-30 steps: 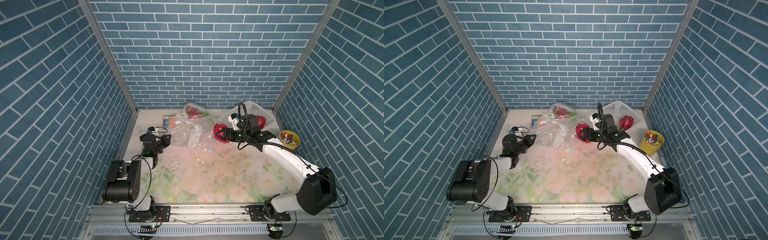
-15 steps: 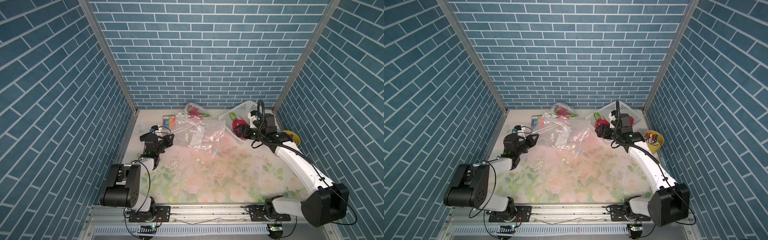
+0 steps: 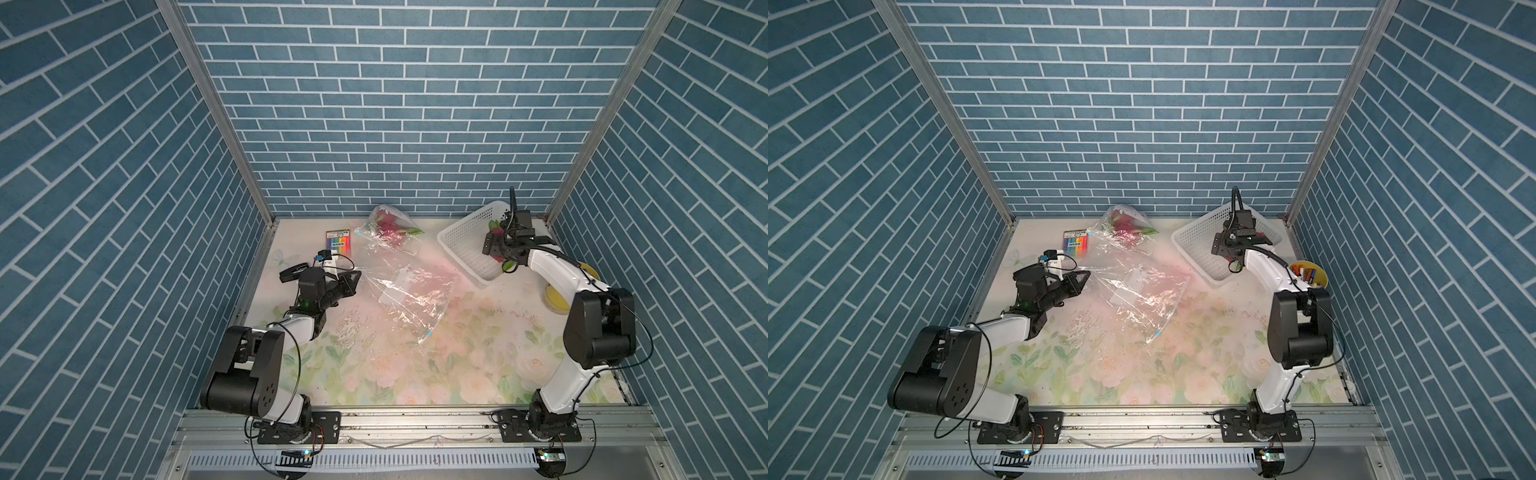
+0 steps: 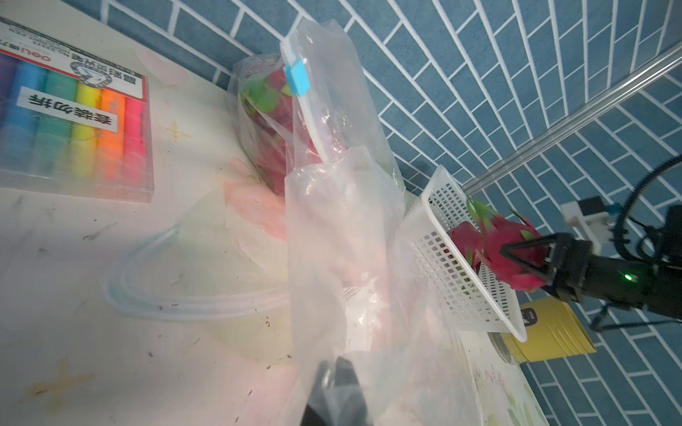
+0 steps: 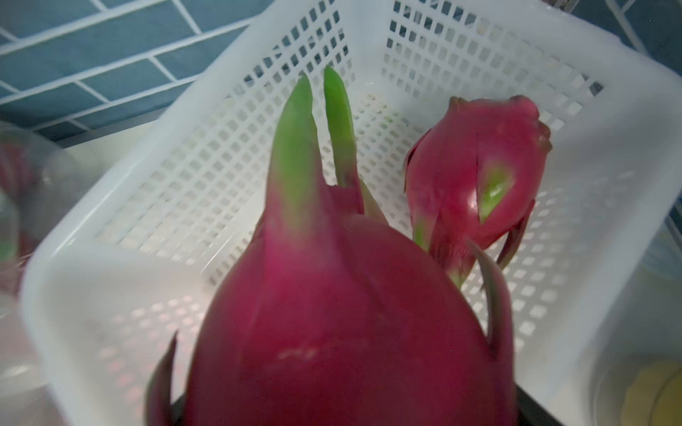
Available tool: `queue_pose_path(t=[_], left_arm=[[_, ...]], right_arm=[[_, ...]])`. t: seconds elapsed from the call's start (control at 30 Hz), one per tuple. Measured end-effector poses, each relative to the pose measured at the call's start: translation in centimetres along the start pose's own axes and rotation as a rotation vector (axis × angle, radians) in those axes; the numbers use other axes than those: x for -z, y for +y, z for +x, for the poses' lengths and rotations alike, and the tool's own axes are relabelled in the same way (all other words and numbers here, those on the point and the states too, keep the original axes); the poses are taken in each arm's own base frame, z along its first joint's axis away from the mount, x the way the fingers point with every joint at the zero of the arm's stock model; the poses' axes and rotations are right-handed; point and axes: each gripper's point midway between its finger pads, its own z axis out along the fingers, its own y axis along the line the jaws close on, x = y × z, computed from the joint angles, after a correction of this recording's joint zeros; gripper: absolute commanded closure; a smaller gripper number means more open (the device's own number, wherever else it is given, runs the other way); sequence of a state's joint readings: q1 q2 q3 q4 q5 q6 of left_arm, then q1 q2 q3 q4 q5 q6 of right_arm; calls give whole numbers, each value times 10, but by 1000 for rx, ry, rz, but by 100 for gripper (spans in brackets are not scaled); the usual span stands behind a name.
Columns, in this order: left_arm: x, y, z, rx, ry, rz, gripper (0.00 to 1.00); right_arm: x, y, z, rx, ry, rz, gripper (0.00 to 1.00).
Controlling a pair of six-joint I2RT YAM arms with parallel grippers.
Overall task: Open the zip-top bag and take out the dragon fruit
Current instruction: Place the dragon fruit in the basket.
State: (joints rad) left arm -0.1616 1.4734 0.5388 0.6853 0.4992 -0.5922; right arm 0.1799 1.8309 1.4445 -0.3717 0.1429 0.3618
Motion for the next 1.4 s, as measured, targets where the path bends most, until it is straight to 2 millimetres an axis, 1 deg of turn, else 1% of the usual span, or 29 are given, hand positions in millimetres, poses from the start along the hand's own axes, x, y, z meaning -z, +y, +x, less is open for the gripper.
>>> queue_pose_path(t=[0.1,0.2,0.3,0.4,0.47,0.6,0.83,0.93,1.07,1.2,1.27,1.37,1.4], left_arm=[[-2,-4,5,-12,18,6,100],[-3,-6,10,-14,32,6,100],[-4,-7,11,-8,34,6,100],[-4,-7,10,6,30,4,100],[-4,-5,9,18,25,-7,100],[-3,1,9,41,14,-35,100],[0,16,16,90,18,-111,100],[6,18,14,102,13,-145,100],[20,21,5,114,-10,-196,100],[41,37,-5,145,-50,-267,100],[53,48,-4,167,-62,-309,100],[63,54,-1,179,-62,-346,100],[66,54,-1,179,-65,-355,100]], right_arm=[[-22,-5,-9,-14,-9,44,9],[-40,-8,-21,-22,-23,80,8],[-57,-9,-32,-45,-35,99,8],[-74,-11,-35,-71,-29,107,5],[-82,-11,-34,-81,-21,111,2],[-89,-7,-43,-95,-32,104,1],[-90,-7,-44,-122,-30,95,1],[-88,-8,-45,-131,-33,95,1],[-74,-14,-42,-134,-27,106,1],[-53,-19,-49,-140,-52,116,1],[-43,-20,-57,-145,-70,111,1],[-38,-22,-64,-151,-79,108,1],[-38,-23,-63,-152,-75,108,1]])
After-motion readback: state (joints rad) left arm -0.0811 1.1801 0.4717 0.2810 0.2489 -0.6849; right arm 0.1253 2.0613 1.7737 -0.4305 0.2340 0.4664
